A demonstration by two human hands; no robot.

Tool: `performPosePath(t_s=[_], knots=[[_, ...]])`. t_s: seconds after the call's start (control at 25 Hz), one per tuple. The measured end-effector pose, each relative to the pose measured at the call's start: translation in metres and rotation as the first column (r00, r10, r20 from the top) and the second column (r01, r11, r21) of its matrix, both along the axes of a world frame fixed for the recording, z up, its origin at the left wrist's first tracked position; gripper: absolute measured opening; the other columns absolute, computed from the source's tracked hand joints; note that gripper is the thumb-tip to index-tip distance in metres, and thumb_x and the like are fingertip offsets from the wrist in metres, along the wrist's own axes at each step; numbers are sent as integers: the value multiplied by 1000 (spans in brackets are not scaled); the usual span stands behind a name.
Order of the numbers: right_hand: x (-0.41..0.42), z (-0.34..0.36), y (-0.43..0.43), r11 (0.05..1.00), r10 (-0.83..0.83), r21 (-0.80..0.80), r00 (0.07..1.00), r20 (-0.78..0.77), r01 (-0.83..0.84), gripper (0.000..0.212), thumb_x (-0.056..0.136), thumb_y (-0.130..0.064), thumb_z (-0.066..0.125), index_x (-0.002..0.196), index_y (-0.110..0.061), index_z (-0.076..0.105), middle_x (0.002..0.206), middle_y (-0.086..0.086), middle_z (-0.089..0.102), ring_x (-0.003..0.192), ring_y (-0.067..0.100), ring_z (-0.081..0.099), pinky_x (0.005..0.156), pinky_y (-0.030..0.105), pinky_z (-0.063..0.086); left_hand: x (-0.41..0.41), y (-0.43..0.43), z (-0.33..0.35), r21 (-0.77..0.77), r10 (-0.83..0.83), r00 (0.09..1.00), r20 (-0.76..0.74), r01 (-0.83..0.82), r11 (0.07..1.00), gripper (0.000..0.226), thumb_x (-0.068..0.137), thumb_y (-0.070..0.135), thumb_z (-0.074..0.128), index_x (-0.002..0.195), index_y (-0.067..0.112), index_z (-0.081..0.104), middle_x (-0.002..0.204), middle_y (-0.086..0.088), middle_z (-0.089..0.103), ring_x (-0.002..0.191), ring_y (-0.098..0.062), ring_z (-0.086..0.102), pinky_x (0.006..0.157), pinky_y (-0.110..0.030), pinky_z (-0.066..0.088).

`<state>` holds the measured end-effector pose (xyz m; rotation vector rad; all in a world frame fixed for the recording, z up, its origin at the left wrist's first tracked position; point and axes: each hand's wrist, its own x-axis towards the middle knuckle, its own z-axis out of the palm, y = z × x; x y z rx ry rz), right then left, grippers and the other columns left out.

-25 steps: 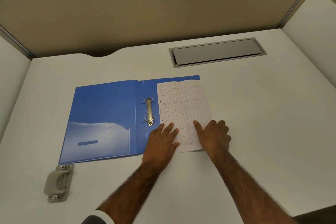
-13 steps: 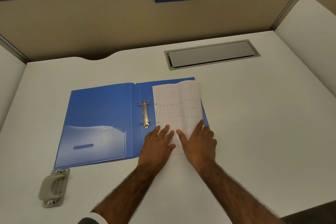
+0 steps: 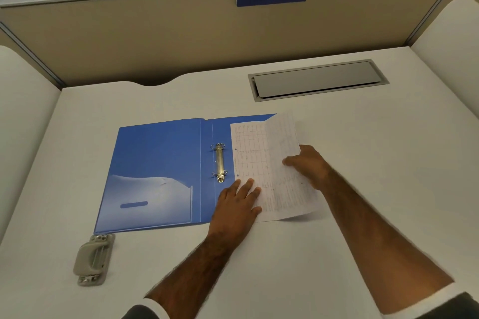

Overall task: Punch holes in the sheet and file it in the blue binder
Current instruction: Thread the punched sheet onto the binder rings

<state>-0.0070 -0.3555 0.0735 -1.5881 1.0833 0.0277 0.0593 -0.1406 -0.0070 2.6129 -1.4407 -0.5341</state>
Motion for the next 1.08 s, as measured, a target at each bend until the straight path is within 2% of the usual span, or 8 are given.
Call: performPosePath(t_s=[0.08,0.2,0.32,0.4,0.56,0.8,0.96,1.08], knots=[[0,5,3,994,50,-100,999,-19,-52,13,92,-13,63,105,-16,64,109,13,69,90,28,67,86,44,57,2,0,5,-26,25,999,-40,-26,999,59,98,57,36,151,33,29,164,7,18,151,-22,13,120,-42,6],[-17,19,-1,997,50,-59,990,135,-42,20,91,-13,61,109,-16,68,105,8,73,90,27,71,87,49,57,13,-4,30,-312,232,949,-211,-291,905,68,90,58,55,149,32,33,157,12,31,143,-12,29,117,-36,22],[-38,31,-6,997,7,66,949,314,-29,27,89,-19,67,116,-21,68,105,4,76,94,26,73,85,50,58,46,-15,71,-382,299,676,-674,-665,642,82,81,51,72,149,28,33,149,16,40,128,-1,43,107,-28,37],[-44,36,-3,998,-10,56,920,392,-13,26,88,-26,70,114,-26,68,106,1,75,95,25,73,83,46,59,66,-21,96,-314,113,478,-871,-720,619,54,85,40,73,133,27,54,135,6,62,111,-7,65,95,-36,55],[-43,41,4,996,-9,-71,890,456,46,32,78,-43,70,109,-33,66,100,-8,72,97,23,67,77,35,59,71,-28,123,-486,-25,559,-829,-696,528,10,92,29,67,99,34,72,101,13,76,97,-6,70,80,-21,58],[-36,32,15,988,14,-150,932,362,43,32,78,-46,76,104,-35,61,106,2,69,101,25,66,85,45,58,50,-36,109,-449,71,629,-774,-625,638,12,96,30,59,99,40,65,96,18,68,93,-4,63,68,-14,50],[-31,33,18,934,1,-338,945,327,116,10,92,-35,66,99,-34,61,98,-3,69,87,23,69,74,36,60,57,-34,102,-451,166,627,-761,-696,558,9,96,27,60,102,25,67,96,15,69,86,0,67,61,-12,52],[-21,42,16,901,103,-432,949,300,39,8,95,-34,60,99,-40,59,94,-14,67,80,13,69,66,24,54,75,-16,94,-362,254,543,-800,-776,517,6,95,21,62,99,20,66,97,7,74,83,-6,73,66,-19,59]])
